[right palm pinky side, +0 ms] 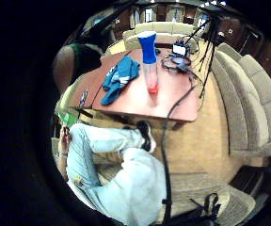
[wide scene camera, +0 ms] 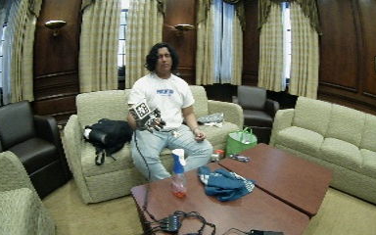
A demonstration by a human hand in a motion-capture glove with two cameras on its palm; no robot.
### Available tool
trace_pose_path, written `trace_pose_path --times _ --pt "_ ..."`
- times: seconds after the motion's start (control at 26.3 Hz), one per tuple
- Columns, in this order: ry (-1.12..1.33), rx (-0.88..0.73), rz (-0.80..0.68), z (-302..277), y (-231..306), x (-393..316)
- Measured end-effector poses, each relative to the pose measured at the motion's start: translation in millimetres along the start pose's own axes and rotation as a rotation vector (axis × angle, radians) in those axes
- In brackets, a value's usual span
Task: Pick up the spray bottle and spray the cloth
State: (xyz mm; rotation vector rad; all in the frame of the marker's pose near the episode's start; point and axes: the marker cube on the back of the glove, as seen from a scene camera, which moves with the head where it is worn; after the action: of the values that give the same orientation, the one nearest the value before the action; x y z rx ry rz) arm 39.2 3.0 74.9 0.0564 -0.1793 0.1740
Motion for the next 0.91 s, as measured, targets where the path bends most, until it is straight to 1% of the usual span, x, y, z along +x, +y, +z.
trace_pose_path --times 0.15,0.46,0.68,0.91 --pt "-0.042 0.01 0.066 14.3 -1.8 7.4" --pt "-0.161 0.014 0.122 37.9 -27.8 37.6" --pt "-0.287 -0.034 0.174 52.3 -57.3 65.6" --pt "-0.402 0.018 0.241 73.7 -86.7 87.6"
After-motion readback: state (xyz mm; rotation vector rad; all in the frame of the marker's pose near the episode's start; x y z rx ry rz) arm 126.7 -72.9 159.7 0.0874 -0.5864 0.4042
